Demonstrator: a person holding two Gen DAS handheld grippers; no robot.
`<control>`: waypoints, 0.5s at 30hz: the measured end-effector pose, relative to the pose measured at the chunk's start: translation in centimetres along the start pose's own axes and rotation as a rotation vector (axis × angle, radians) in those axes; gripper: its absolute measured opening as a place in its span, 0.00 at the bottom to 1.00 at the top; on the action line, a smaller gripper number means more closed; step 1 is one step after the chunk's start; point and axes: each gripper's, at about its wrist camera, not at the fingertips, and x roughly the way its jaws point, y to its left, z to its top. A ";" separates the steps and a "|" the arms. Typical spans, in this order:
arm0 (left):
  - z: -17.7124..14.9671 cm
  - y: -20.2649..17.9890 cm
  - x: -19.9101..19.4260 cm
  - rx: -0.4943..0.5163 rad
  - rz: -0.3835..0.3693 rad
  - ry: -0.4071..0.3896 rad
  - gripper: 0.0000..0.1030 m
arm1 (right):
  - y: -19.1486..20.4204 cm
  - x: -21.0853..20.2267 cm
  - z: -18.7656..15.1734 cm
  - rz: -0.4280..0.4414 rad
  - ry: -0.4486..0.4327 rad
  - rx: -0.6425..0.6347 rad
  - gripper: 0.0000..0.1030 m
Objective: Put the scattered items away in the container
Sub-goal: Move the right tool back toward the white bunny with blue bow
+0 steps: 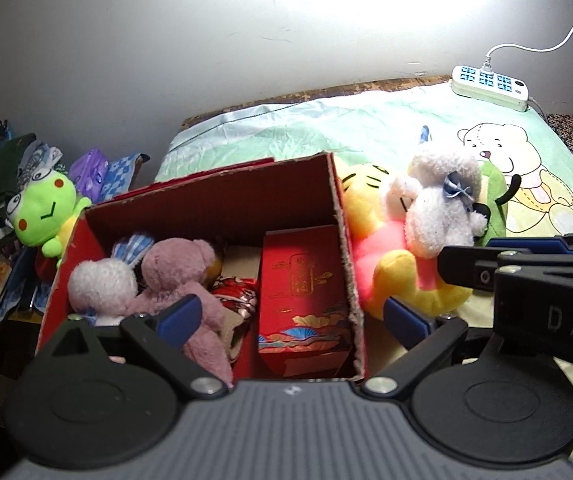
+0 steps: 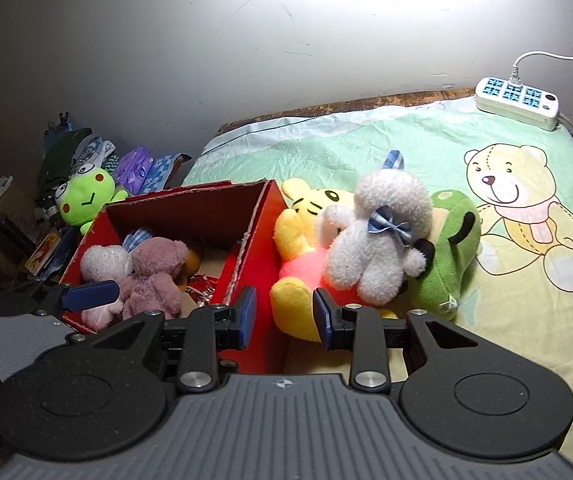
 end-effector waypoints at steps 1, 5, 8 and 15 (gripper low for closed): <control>0.2 -0.6 0.1 0.006 -0.005 0.000 0.95 | -0.5 -0.1 0.0 -0.005 -0.001 0.006 0.33; 0.4 -2.7 0.2 0.034 -0.025 -0.001 0.95 | -2.6 -0.6 0.0 -0.023 -0.001 0.030 0.33; 0.7 -4.1 0.4 0.047 -0.038 0.001 0.95 | -4.0 -1.0 -0.1 -0.031 -0.001 0.044 0.33; 0.8 -7.1 0.8 0.079 -0.073 0.010 0.95 | -6.7 -1.5 -0.3 -0.043 0.003 0.069 0.33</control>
